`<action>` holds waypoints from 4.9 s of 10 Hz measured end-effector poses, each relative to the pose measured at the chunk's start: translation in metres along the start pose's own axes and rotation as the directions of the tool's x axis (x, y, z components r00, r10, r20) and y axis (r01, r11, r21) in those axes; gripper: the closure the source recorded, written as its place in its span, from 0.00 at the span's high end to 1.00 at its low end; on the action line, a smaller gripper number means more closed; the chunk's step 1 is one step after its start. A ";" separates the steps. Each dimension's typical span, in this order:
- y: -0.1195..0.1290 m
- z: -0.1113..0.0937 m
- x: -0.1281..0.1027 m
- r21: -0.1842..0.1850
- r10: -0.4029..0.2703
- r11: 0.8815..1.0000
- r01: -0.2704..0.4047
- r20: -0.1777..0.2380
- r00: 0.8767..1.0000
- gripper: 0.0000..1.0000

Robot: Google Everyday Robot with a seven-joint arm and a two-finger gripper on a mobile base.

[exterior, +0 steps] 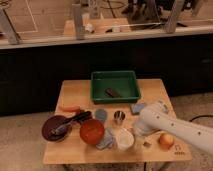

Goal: Place fork in metal cup

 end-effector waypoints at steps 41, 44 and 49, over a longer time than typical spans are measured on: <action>-0.083 -0.147 -0.084 -0.062 0.013 0.997 0.052 0.754 0.657 0.00; -0.084 -0.143 -0.101 -0.051 0.014 0.998 0.048 0.816 0.578 0.00; -0.094 -0.128 -0.130 -0.053 0.020 0.997 0.051 0.870 0.492 0.00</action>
